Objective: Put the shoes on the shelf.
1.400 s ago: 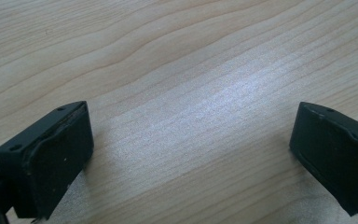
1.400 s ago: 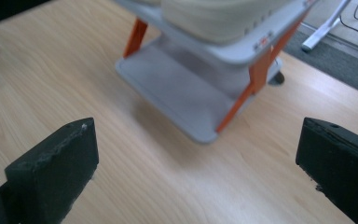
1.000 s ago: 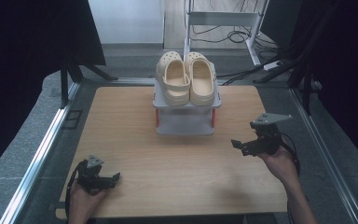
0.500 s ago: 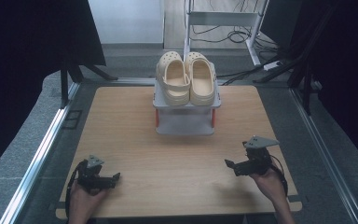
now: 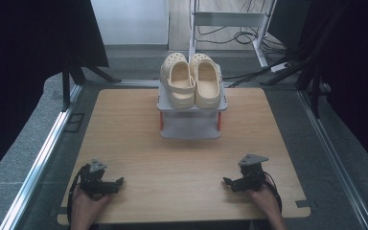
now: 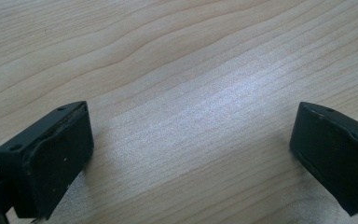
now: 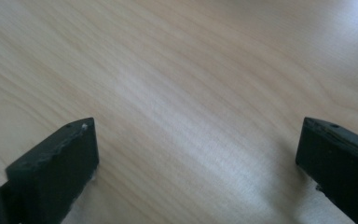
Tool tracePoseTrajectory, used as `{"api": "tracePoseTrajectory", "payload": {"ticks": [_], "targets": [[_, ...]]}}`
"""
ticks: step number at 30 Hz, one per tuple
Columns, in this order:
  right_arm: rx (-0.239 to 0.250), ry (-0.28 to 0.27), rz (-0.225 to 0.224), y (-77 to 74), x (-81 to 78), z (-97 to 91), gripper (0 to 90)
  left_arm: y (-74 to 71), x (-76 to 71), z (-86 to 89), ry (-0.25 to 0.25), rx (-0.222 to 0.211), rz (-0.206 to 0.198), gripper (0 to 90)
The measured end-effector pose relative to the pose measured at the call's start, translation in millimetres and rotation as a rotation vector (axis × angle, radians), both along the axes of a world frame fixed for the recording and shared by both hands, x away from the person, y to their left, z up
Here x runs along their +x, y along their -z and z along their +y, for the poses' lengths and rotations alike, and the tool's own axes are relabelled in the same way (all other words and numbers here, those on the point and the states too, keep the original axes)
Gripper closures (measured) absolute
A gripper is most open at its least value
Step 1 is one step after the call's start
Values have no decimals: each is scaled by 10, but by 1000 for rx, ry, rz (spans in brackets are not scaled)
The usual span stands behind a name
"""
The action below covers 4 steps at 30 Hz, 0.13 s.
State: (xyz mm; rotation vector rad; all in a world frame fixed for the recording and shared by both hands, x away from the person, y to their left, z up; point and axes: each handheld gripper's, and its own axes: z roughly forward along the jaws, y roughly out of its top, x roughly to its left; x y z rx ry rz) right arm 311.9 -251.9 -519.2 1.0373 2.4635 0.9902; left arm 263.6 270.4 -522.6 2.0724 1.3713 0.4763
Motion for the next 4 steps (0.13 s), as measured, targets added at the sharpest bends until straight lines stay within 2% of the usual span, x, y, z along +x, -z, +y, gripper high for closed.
{"api": "tracePoseTrajectory", "payload": {"ticks": [4], "targets": [[4, -2, 4, 3, -4, 5, 0, 0, -2, -3, 1, 0, 0, 0]]}}
